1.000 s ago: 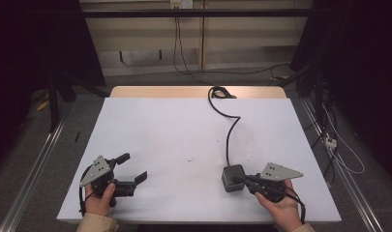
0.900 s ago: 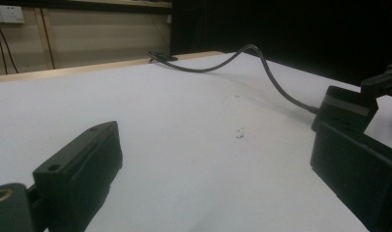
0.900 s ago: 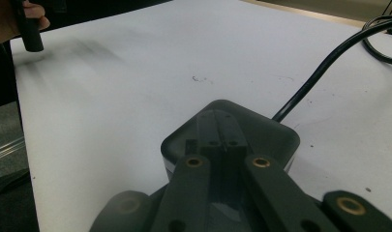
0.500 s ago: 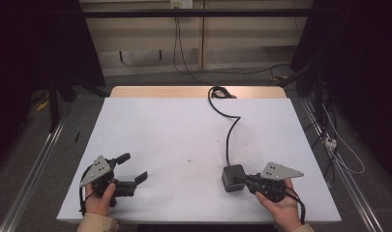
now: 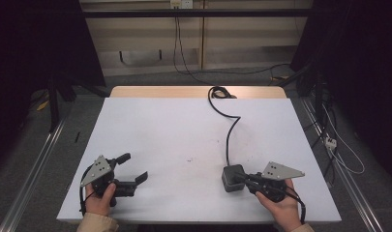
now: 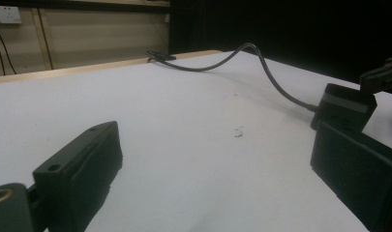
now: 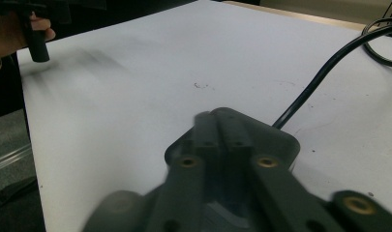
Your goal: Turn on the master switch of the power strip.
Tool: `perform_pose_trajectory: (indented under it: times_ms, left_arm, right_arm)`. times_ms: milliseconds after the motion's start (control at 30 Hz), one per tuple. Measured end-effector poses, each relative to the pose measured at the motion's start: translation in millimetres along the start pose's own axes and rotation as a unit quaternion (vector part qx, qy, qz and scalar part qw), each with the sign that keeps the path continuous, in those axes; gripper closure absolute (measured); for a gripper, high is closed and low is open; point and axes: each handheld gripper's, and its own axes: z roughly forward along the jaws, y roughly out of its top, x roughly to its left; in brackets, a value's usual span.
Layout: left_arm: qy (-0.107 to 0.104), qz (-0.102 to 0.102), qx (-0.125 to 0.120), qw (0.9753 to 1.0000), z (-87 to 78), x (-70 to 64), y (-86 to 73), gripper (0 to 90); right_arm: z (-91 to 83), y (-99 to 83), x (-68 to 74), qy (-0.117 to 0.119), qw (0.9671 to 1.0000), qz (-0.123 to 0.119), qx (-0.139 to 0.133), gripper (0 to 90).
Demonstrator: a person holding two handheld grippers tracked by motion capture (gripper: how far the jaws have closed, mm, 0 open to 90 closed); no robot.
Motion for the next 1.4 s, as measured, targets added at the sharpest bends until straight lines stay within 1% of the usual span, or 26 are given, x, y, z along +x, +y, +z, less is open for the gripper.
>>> perform_pose_trajectory:
  times_ms: [67,167,233,300,400,500,567,633,700,800,967,1133,1267,1400]
  left_arm:
    - [0.001,0.000,0.000,1.0000,-0.2,0.2,0.0,3.9]
    - [0.001,0.001,0.000,1.0000,-0.6,0.2,0.2,3.9]
    - [0.001,0.001,0.000,1.0000,-0.7,0.0,0.1,3.9]
    - [0.001,0.000,0.000,1.0000,-0.8,-0.1,-0.1,3.9]
    - [0.001,-0.001,-0.002,1.0000,-0.9,0.1,-0.3,3.9]
    - [0.001,-0.001,0.000,1.0000,-1.1,0.6,-0.4,3.9]
    - [0.002,-0.001,0.000,1.0000,-0.6,0.5,-0.4,3.9]
    - [0.001,-0.001,0.000,1.0000,-0.2,0.3,-0.3,3.9]
    - [0.000,-0.001,0.000,1.0000,0.2,0.1,-0.2,3.9]
    - [-0.001,-0.001,0.000,1.0000,1.2,0.7,0.0,3.9]
    - [-0.003,-0.002,-0.001,1.0000,2.9,-0.4,0.3,3.9]
    - [-0.002,-0.001,0.000,1.0000,1.4,0.8,-0.2,3.9]
    - [0.001,-0.003,-0.001,1.0000,-0.1,1.1,-0.3,3.9]
    - [-0.002,-0.001,0.001,1.0000,0.4,0.9,-0.5,3.9]
  right_arm:
    - [0.0,0.0,-1.1,0.001,1.0000,0.007,0.000,80.2]
    - [-0.5,0.4,-1.0,0.006,1.0000,0.007,-0.003,77.8]
    - [-0.3,1.2,-0.1,0.003,1.0000,0.006,-0.003,72.5]
    - [0.1,1.7,0.4,0.003,1.0000,0.008,-0.001,69.9]
    - [0.7,2.0,0.0,0.000,0.9999,0.011,-0.002,62.9]
    - [1.3,2.4,-0.7,-0.012,0.9999,0.009,-0.002,53.9]
    - [1.3,2.3,-1.3,-0.012,0.9999,0.011,-0.003,52.3]
    - [1.4,2.3,-1.3,-0.016,0.9998,0.013,-0.004,46.1]
    - [1.3,2.3,-1.5,-0.013,0.9998,0.016,-0.006,45.0]
    - [1.5,2.0,-1.3,-0.017,0.9997,0.015,-0.006,38.0]
    - [0.5,0.6,-1.7,-0.019,0.9996,0.018,-0.005,30.7]
    - [1.5,0.9,-1.9,-0.015,0.9997,0.020,-0.005,23.6]
    - [3.3,0.4,-2.2,-0.012,0.9997,0.020,-0.001,20.4]
    - [3.1,-0.1,-2.4,-0.011,0.9998,0.015,-0.002,16.9]
